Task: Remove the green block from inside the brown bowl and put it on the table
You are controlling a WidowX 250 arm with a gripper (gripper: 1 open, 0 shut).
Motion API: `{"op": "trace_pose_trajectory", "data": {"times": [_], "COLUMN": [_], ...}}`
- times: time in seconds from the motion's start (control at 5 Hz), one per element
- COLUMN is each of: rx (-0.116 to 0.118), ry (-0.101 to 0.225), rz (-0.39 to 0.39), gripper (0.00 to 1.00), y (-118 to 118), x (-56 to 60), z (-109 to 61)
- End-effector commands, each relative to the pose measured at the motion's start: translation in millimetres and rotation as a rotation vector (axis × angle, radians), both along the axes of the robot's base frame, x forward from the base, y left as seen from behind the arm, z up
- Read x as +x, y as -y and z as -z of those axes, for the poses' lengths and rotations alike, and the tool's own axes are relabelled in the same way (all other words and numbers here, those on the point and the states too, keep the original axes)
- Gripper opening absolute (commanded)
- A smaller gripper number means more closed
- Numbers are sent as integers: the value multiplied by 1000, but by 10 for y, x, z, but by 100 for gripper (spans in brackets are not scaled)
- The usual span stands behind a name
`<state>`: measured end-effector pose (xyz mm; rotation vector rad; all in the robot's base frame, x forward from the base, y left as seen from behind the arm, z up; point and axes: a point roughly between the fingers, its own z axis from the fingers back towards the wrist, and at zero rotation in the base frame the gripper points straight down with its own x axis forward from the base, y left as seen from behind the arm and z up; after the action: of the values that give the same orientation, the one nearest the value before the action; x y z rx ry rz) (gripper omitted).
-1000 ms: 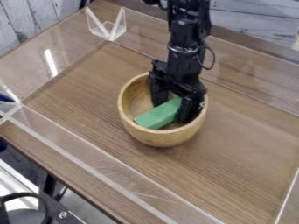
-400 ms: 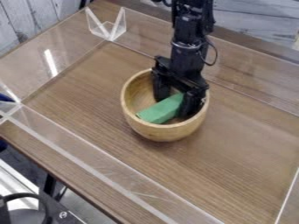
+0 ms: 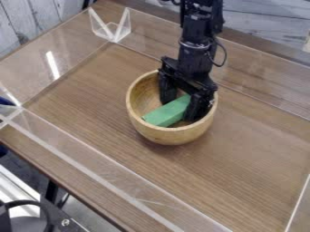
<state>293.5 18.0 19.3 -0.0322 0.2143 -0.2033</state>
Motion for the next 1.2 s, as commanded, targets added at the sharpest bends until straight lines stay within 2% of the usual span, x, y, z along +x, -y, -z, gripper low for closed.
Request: {"op": "trace_pose_trajectory", "data": {"times": [0.0, 1.0], "rx": [-11, -33], "ry": [-41, -102], "rz": [10, 18], "gripper": [100, 100], "y": [-35, -58], "x": [-22, -13], "z": [102, 116]}}
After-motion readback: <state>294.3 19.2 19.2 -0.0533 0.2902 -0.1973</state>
